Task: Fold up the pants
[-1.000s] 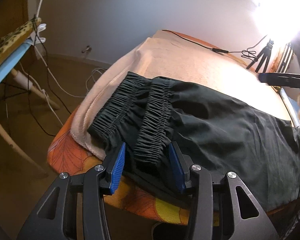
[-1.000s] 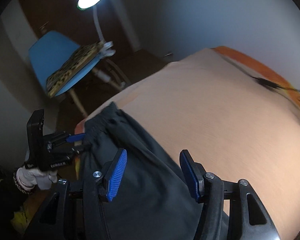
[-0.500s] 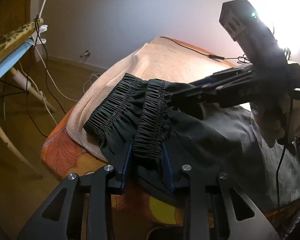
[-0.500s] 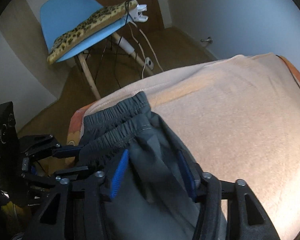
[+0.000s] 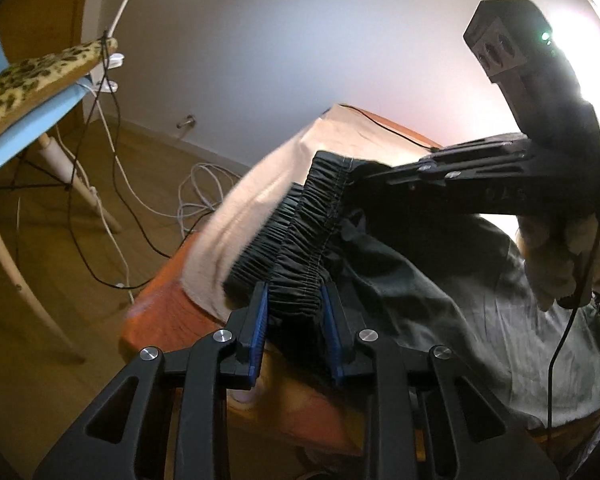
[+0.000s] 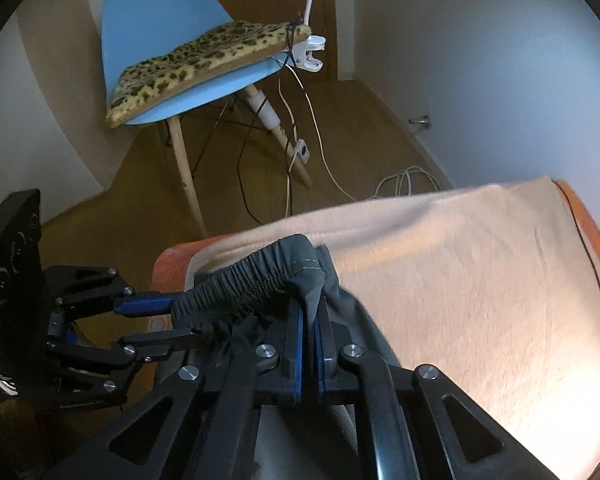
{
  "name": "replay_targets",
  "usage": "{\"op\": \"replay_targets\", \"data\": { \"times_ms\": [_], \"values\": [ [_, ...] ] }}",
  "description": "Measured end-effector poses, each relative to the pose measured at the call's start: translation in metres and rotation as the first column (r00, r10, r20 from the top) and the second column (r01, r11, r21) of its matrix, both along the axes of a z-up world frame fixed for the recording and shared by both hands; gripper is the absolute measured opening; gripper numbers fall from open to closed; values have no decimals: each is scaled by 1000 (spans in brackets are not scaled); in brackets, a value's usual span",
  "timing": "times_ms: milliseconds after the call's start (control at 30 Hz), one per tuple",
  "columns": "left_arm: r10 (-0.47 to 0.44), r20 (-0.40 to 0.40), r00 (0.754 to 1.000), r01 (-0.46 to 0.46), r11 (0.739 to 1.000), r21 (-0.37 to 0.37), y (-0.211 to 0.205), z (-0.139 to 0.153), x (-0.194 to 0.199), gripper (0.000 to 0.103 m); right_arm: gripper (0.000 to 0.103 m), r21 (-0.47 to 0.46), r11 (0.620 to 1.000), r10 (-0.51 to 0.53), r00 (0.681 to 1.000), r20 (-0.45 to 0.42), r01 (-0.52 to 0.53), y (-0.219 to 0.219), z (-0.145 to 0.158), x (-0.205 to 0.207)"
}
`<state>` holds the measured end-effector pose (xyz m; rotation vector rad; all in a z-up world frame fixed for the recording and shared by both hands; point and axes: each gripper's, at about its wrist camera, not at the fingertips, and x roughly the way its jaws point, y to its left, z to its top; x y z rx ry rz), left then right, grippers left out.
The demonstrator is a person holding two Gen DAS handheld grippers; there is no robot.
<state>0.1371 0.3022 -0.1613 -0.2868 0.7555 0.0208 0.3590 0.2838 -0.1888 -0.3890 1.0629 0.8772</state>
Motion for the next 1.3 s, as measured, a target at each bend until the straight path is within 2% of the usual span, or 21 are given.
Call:
{"op": "replay_targets", "data": {
  "times_ms": [300,400,433,467,567,667,867,1133,1200,1233,1300],
  "values": [
    [1,-39,999,1,999,51,11,-10,8,24,2,-43,998,-43,999,-16,42,24,-28,14],
    [-10,-56,998,13,998,62,10,-7,6,26,18,-34,998,-62,997,-39,60,19,-27,14],
    [-7,-59,998,11,998,56,12,-4,4,28,36,-21,997,-81,996,-47,80,13,-23,14],
    [-6,-59,998,9,999,52,14,-2,2,28,43,-10,996,-94,995,-44,93,9,-19,13],
    [11,-53,999,-9,999,49,19,14,-6,28,42,31,991,-129,991,-34,130,-12,0,6],
    [6,-43,999,-4,999,51,23,37,-18,28,45,83,979,-182,982,-44,185,-45,23,-3],
    [-31,-8,999,32,996,89,12,100,-46,29,53,152,953,-266,964,-3,263,-110,72,-35],
    [-134,28,991,128,977,169,-38,199,-79,29,56,198,915,-372,926,71,352,-208,131,-92],
    [-178,33,983,168,964,205,-59,227,-87,32,56,217,901,-401,913,81,376,-233,142,-103],
    [-196,36,980,183,958,219,-68,239,-89,38,56,226,891,-420,903,86,393,-247,148,-110],
    [-234,46,971,217,947,236,-85,265,-96,40,56,250,870,-459,884,93,426,-275,159,-123]
  ]
}}
